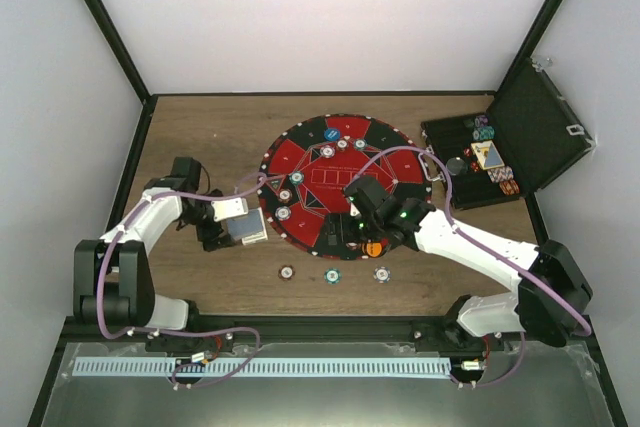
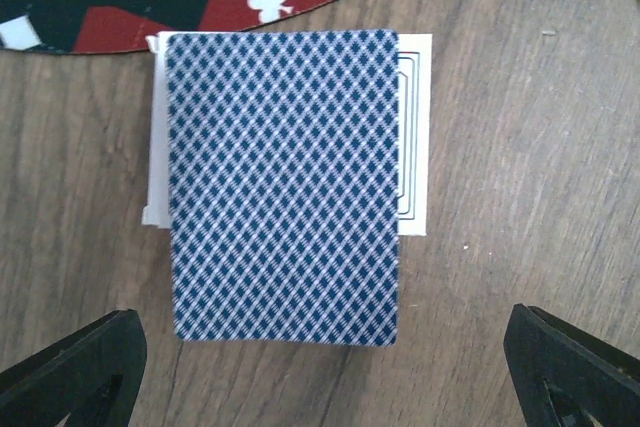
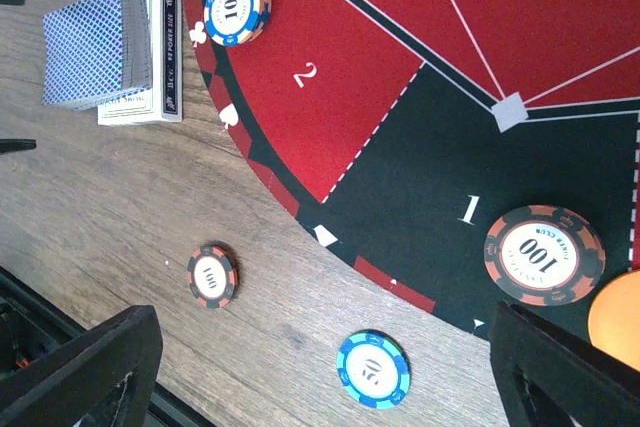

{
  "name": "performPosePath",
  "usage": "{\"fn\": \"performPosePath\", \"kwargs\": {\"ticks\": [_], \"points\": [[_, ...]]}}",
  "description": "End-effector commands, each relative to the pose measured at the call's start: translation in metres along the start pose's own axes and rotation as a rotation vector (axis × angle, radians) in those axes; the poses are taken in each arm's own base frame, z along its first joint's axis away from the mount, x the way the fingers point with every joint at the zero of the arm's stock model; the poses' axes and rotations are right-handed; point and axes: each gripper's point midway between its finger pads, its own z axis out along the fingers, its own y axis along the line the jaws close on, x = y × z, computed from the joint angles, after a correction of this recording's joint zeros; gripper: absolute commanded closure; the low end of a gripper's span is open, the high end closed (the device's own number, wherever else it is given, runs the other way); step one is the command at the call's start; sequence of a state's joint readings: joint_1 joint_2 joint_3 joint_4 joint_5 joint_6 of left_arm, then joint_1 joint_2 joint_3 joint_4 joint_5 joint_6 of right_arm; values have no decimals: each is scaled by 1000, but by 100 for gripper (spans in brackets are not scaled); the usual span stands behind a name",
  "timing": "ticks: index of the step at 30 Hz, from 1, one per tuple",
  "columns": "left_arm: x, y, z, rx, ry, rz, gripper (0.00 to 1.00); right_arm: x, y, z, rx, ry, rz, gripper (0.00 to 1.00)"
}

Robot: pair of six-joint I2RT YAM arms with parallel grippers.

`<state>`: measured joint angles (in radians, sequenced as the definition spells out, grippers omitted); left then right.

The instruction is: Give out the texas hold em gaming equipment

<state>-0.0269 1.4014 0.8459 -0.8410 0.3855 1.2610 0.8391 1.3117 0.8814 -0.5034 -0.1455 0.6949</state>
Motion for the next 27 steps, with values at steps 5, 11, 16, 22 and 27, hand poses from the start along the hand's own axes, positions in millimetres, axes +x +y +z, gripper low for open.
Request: {"fn": "performPosePath", "kwargs": {"ticks": [5, 11, 16, 22, 27], "points": [[-7, -1, 11, -5, -4, 102, 0, 1, 8, -9, -17, -13, -3, 9], [-7, 1, 18, -8, 25, 125, 0, 1, 10, -13, -20, -15, -10, 9], [-5, 0, 24, 7, 38, 120, 0, 1, 11, -15, -20, -17, -12, 9], [0, -1, 30, 9, 48, 125, 0, -1, 12, -18, -18, -21, -17, 9], [2, -1, 35, 9, 55, 128, 0, -3, 13, -20, -17, -23, -17, 9]]}}
